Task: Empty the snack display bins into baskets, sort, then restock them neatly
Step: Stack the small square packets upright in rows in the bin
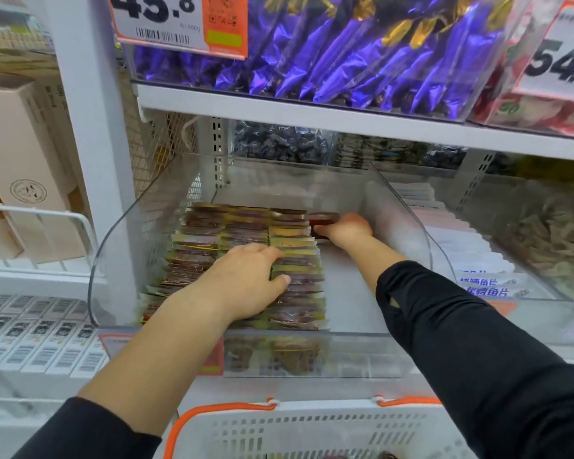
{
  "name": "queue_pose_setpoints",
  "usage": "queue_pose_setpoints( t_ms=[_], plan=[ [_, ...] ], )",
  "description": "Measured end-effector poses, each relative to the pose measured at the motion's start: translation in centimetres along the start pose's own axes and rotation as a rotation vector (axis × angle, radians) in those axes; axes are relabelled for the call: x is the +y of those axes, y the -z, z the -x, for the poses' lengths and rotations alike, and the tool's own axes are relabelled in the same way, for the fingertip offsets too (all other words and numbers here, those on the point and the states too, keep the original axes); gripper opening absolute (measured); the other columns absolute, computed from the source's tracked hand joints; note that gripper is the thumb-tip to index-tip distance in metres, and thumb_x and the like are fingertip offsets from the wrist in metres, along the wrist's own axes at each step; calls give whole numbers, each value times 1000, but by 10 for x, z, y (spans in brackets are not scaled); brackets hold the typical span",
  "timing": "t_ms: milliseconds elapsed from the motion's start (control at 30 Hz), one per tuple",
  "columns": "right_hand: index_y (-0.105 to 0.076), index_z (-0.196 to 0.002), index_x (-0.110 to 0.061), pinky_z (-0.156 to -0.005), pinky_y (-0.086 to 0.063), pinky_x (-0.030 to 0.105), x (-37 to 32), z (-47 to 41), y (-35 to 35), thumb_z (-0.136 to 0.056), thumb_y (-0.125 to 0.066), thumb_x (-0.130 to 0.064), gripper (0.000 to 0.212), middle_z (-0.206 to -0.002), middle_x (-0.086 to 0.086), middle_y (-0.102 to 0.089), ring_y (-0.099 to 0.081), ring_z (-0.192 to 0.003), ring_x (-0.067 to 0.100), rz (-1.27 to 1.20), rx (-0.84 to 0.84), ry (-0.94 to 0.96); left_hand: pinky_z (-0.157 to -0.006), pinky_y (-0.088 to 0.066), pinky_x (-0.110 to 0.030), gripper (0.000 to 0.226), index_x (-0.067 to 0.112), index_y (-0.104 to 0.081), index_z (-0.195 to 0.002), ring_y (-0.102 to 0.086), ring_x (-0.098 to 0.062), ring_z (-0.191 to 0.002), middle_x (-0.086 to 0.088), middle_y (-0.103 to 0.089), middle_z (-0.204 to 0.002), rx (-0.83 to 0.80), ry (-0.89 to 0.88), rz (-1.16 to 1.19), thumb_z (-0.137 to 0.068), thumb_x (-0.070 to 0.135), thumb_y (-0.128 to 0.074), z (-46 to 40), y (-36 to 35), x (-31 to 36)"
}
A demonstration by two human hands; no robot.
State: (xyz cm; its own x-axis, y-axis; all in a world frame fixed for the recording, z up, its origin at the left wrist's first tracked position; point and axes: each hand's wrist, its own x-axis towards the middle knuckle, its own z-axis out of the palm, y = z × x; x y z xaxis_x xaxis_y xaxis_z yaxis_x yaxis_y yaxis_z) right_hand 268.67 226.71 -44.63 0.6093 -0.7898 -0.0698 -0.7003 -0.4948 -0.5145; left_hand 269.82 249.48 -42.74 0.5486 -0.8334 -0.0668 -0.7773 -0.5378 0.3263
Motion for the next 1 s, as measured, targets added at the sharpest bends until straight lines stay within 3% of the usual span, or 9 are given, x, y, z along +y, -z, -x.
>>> queue_pose_setpoints(
  t_ms=[133,333,467,633,800,900,1000],
  plan=[
    [-61,-116,-7,-71,-42,29,0,-1,-2,-98,-48,-37,37,-113,12,-65,-62,-103,30,81,27,-22,-114,-26,-35,55,26,-29,-150,-26,-22,-142,0,-29,-156,4,7,-1,-100,45,-42,0,0,-1],
    [-63,-112,-5,-68,-41,30,-2,5,-2,-98,-49,-42,41,-111,12,-66,-63,-98,30,105,33,-8,-114,-26,-35,55,26,-30,-150,-27,-22,-142,0,-30,-155,16,2,-22,-100,45,-42,-4,-3,-2],
    [-63,-111,-6,-75,-52,31,-8,19,8,-97,-50,-37,37,-108,12,-65,-63,-92,27,-25,-57,-57,-113,-30,-33,52,24,-36,-147,-32,-20,-139,1,-36,-152,62,10,41,-99,42,-46,0,0,-1],
    [-65,-95,-7,-84,-56,41,-6,86,47,-91,-59,-26,20,-90,11,-69,-69,-83,29,-450,-18,98,-102,-41,-30,31,24,-58,-128,-50,-13,-121,4,-57,-130,431,-15,281,-98,27,-50,38,29,22],
    [-66,-80,-17,-54,-50,24,18,201,74,-94,-55,-11,18,-64,0,-64,-57,-50,12,-788,3,366,-78,-51,-29,21,28,-70,-97,-64,-9,-85,10,-71,-90,732,-15,586,-94,16,-53,82,26,58],
    [-63,-81,-15,-47,-43,17,48,250,53,-96,-52,-6,20,-60,3,-61,-52,-43,6,-957,9,402,-58,-43,-31,25,30,-67,-80,-55,-12,-60,9,-66,-69,958,19,835,-87,9,-54,103,-11,75],
    [-62,-82,-17,-50,-43,19,90,273,-2,-96,-53,-9,18,-59,2,-60,-52,-44,5,-912,-18,330,-53,-40,-27,24,29,-63,-74,-48,-10,-55,11,-60,-61,1057,145,1057,-81,11,-50,125,-78,84]
  ],
)
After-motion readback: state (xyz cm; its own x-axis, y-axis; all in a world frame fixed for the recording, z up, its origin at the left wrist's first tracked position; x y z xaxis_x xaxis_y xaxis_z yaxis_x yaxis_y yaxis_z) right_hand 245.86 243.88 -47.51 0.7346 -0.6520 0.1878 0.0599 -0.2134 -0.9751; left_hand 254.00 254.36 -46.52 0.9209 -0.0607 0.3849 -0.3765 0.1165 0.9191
